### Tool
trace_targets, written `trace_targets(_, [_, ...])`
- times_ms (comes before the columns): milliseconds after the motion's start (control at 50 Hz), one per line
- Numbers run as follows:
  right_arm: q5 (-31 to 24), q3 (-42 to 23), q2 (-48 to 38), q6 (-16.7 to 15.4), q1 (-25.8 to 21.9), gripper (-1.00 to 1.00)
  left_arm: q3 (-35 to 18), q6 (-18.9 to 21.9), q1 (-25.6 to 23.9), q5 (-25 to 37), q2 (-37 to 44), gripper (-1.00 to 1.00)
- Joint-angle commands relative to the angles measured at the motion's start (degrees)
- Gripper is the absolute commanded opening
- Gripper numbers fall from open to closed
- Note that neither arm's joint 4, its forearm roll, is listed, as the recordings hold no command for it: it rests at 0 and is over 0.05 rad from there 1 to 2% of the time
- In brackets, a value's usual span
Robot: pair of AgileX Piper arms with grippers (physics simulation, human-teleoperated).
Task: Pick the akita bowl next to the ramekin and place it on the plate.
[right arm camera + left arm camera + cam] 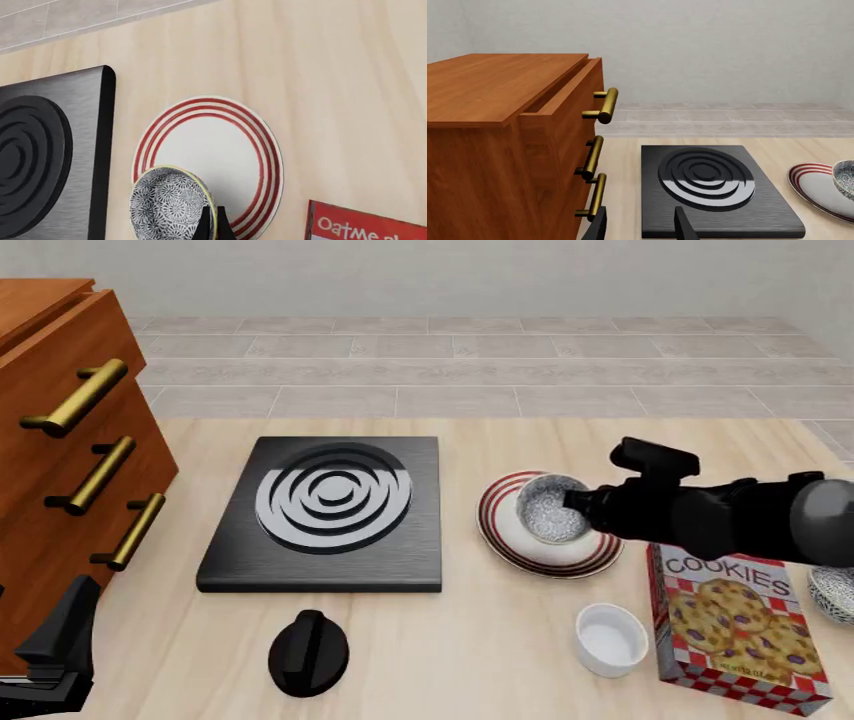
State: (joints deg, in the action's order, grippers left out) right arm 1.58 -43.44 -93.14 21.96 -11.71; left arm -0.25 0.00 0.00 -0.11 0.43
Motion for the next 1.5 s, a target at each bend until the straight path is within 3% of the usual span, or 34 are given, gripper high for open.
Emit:
trace_targets(20, [1.4, -1.0, -2.3, -0.2, 0.3, -1.00, 0.0, 0.0, 0.0, 0.0, 0.0, 1.00])
trace_targets(1080, [3.6, -4.4, -8.7, -2.1, 0.7, -1.00, 0.0, 0.0, 0.0, 0.0, 0.0, 1.00])
trace_targets(1100, [3.6, -4.4, -8.6, -2.3, 0.6, 1.00, 0.0, 0.0, 0.0, 0.0, 0.0, 1.00])
trace_targets(1500, [3.0, -4.8, -7.8, -2.5, 0.6, 1.00, 0.0, 0.0, 0.0, 0.0, 0.0, 1.00])
